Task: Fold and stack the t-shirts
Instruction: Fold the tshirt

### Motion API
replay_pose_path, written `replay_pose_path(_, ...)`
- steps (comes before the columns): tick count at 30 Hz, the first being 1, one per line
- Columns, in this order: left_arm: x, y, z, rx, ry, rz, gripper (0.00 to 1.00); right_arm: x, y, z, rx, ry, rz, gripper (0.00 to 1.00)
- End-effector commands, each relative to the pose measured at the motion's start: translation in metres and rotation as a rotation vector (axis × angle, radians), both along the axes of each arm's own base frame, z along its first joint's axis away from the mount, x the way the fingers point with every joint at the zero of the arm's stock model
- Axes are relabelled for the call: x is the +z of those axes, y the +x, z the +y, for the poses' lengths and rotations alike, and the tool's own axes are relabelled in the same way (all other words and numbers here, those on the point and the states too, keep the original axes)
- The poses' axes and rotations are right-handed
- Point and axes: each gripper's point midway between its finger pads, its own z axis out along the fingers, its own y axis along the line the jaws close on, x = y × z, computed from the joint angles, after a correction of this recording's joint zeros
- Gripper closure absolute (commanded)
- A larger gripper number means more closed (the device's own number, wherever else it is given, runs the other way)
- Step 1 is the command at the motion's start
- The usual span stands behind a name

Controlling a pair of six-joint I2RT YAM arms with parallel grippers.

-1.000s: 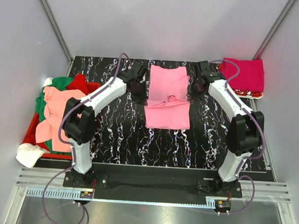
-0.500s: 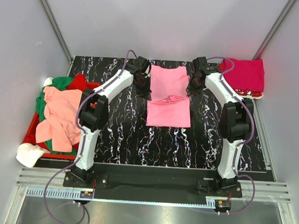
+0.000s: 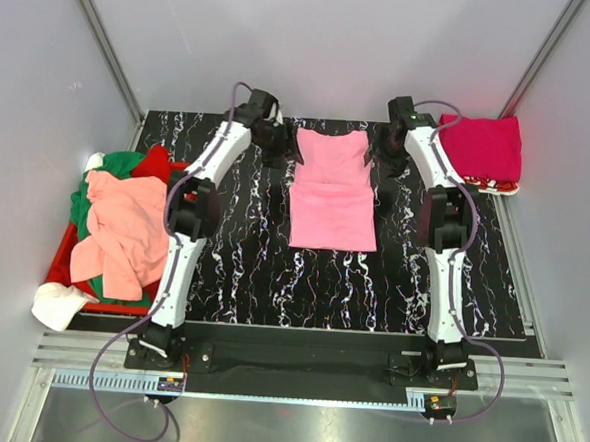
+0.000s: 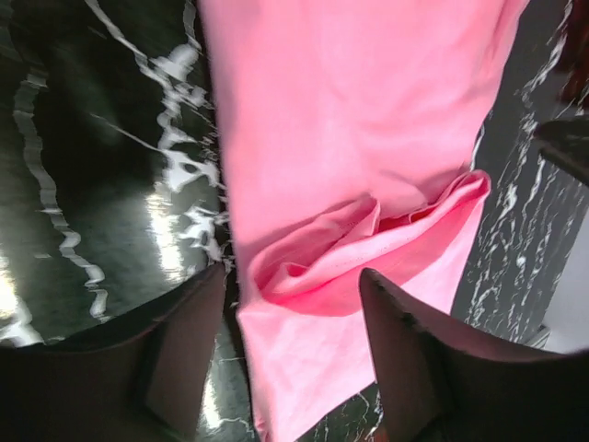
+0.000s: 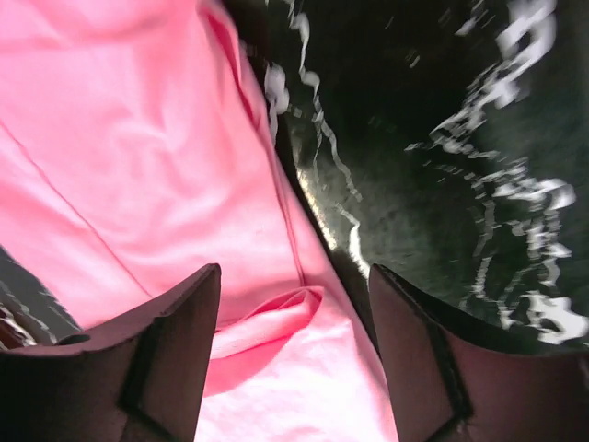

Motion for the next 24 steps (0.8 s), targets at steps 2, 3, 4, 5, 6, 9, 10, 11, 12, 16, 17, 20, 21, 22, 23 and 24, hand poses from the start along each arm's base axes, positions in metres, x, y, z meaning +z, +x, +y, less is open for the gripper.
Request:
replay_pose_path(2,0.099,0.014,0.03,0.05,-0.088,-0.194,0.31,0.076,0.0,-0.034,-0.072,-0.023,-0.076,0.27)
replay_pose_path(3,0.124,0.008,0.037,0.057,-0.08,-0.241,0.3,0.082,-0.004,-0.033,-0.069,-0.021,-0.091,0.26)
replay_pose_path(4,0.124,0.001,0.042,0.048,-0.056,-0.242,0.3,0.087,-0.009,-0.032,-0.068,-0.008,-0.103,0.26)
replay_pose_path(5,0.109,-0.01,0.046,0.052,-0.032,-0.194,0.3,0.086,-0.038,-0.031,-0.062,0.011,-0.07,0.25)
replay_pose_path(6,0.118,-0.025,0.047,0.046,-0.036,-0.19,0.31,0.09,-0.037,-0.026,-0.058,0.048,-0.126,0.25)
replay_pose_path(9,0.096,-0.063,0.038,0.004,-0.048,-0.144,0.32,0.081,-0.083,-0.009,-0.028,0.178,-0.157,0.24)
replay_pose_path(10,0.091,-0.072,0.032,-0.025,-0.048,-0.148,0.32,0.077,-0.093,-0.003,-0.011,0.213,-0.161,0.24)
replay_pose_path(11,0.084,-0.082,0.027,-0.048,-0.05,-0.143,0.32,0.065,-0.118,0.006,0.023,0.267,-0.129,0.24)
replay_pose_path(12,0.072,-0.096,0.016,-0.083,-0.043,-0.123,0.33,0.068,-0.114,0.014,0.056,0.302,-0.184,0.24)
replay_pose_path(16,0.051,-0.105,-0.009,-0.135,-0.045,-0.086,0.36,0.055,-0.124,0.042,0.18,0.401,-0.145,0.3)
replay_pose_path(17,0.049,-0.104,-0.014,-0.14,-0.058,-0.079,0.37,0.049,-0.117,0.047,0.19,0.405,-0.132,0.32)
replay_pose_path(20,0.038,-0.097,-0.028,-0.152,-0.071,-0.069,0.38,0.035,-0.1,0.054,0.214,0.393,-0.102,0.38)
replay_pose_path(21,0.027,-0.097,-0.033,-0.161,-0.066,-0.048,0.39,0.031,-0.098,0.056,0.218,0.391,-0.082,0.39)
replay_pose_path(22,0.023,-0.095,-0.035,-0.163,-0.064,-0.037,0.39,0.026,-0.094,0.057,0.228,0.387,-0.075,0.41)
replay_pose_path(23,0.025,-0.09,-0.039,-0.166,-0.07,-0.048,0.39,0.019,-0.083,0.06,0.235,0.391,-0.071,0.41)
replay_pose_path(24,0.016,-0.089,-0.041,-0.171,-0.07,-0.03,0.39,0.015,-0.079,0.061,0.236,0.391,-0.062,0.42)
